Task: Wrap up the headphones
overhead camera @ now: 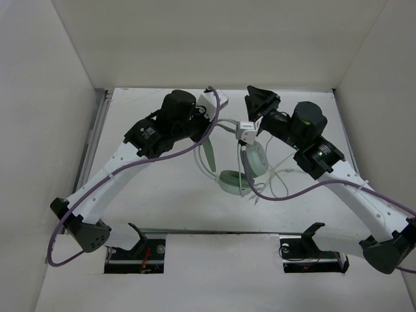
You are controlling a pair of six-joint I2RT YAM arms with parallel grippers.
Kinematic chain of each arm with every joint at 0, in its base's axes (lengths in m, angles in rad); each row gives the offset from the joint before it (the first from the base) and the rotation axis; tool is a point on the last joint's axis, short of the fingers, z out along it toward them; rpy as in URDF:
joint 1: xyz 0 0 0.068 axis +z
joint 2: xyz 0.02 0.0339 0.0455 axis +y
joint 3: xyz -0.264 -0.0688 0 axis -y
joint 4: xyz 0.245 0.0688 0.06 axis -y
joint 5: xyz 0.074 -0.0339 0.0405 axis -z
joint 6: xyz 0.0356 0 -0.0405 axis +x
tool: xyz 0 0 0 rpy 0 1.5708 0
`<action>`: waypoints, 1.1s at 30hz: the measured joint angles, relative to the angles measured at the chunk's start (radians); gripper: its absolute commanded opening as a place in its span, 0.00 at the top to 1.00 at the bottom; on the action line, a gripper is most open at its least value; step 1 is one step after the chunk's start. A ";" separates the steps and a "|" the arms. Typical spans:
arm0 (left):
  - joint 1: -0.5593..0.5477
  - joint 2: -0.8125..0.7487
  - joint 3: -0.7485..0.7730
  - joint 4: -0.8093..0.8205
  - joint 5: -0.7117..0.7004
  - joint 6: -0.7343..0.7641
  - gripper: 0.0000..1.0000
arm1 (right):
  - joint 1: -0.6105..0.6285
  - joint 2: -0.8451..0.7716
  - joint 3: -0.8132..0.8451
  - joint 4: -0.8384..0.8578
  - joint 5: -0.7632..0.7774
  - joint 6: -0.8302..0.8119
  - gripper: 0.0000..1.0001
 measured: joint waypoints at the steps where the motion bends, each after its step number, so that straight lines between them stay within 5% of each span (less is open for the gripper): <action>1: -0.006 0.000 0.008 -0.003 0.014 0.000 1.00 | -0.002 0.005 0.001 0.000 0.000 0.024 1.00; 26: -0.006 0.000 0.136 -0.018 0.224 -0.092 1.00 | -0.190 0.048 0.058 -0.014 -0.068 0.590 1.00; 33: 0.016 0.000 0.190 -0.019 0.249 -0.134 1.00 | -0.243 0.058 0.071 -0.028 -0.113 0.736 0.92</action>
